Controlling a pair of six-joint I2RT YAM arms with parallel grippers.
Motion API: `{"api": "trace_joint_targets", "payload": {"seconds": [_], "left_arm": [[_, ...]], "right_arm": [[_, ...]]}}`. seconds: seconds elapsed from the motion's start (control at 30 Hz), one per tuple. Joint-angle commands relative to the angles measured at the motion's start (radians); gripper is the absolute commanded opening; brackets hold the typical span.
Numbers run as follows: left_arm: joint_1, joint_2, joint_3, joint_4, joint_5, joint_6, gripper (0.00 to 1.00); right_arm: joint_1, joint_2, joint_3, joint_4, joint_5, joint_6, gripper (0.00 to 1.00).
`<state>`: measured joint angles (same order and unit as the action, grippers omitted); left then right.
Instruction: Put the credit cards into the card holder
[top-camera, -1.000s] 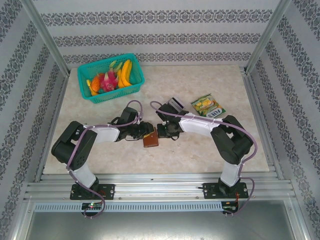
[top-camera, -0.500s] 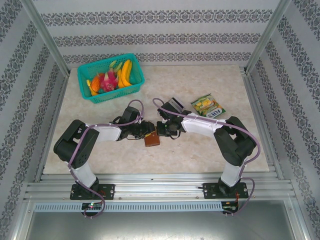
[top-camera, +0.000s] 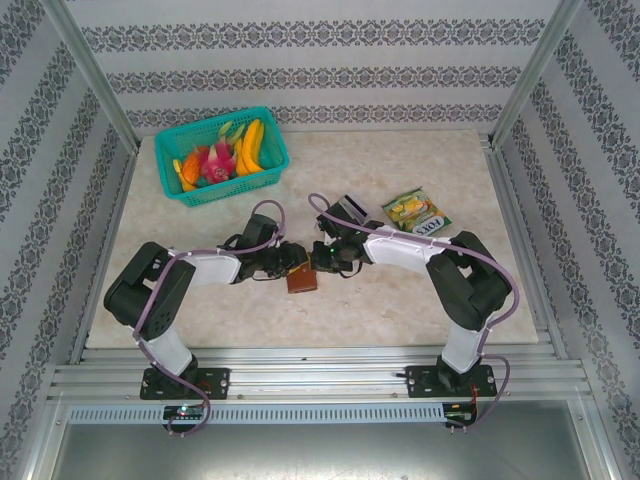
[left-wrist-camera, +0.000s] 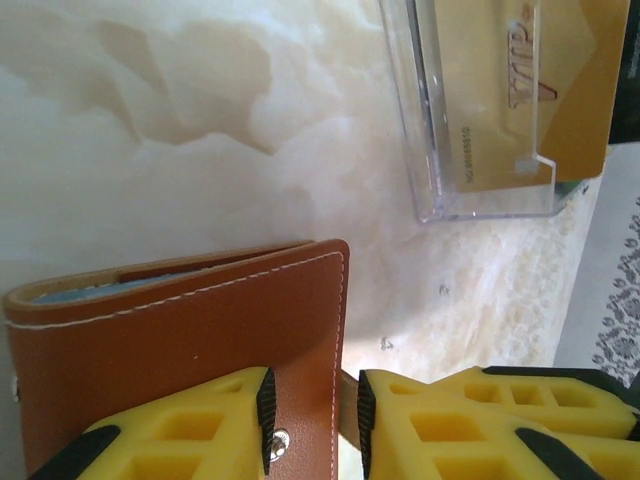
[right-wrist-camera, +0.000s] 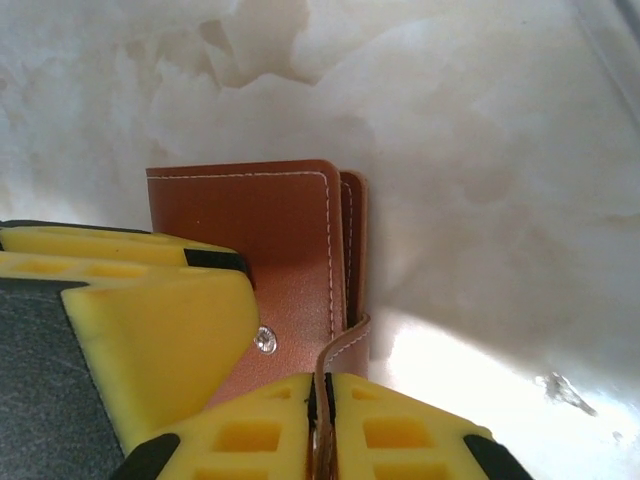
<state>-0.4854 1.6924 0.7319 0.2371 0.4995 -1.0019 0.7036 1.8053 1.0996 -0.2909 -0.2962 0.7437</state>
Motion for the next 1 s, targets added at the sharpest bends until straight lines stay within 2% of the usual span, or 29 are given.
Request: {"api": "trace_joint_targets", "payload": {"seconds": [0.0,0.23,0.33,0.5,0.6,0.77,0.9,0.97], "left_arm": [[-0.016,-0.044,-0.046,0.022,-0.098,-0.023,0.31],[-0.018,-0.130,-0.070,0.014,-0.133,-0.007,0.30],[-0.017,-0.173,-0.066,-0.014,-0.145,0.016,0.32],[-0.015,-0.287,-0.077,-0.200,-0.285,0.057,0.34],[0.012,-0.326,-0.075,-0.300,-0.326,0.098,0.34],[0.072,-0.275,-0.043,-0.336,-0.220,0.157,0.33],[0.077,-0.173,0.013,-0.319,-0.118,0.163,0.24],[0.077,-0.137,0.029,-0.331,-0.114,0.157,0.22]], "right_arm": [[0.008,0.024,-0.011,0.103,-0.125,0.037,0.15],[-0.006,0.040,-0.026,0.145,-0.149,0.059,0.15],[-0.006,0.054,-0.019,0.139,-0.148,0.057,0.11],[-0.007,0.051,-0.014,0.125,-0.129,0.053,0.11],[-0.005,0.052,-0.006,0.109,-0.124,0.047,0.12],[-0.006,0.045,-0.006,0.106,-0.121,0.043,0.12],[-0.005,0.037,-0.003,0.108,-0.120,0.043,0.12],[-0.005,0.032,-0.001,0.108,-0.117,0.042,0.12]]}}
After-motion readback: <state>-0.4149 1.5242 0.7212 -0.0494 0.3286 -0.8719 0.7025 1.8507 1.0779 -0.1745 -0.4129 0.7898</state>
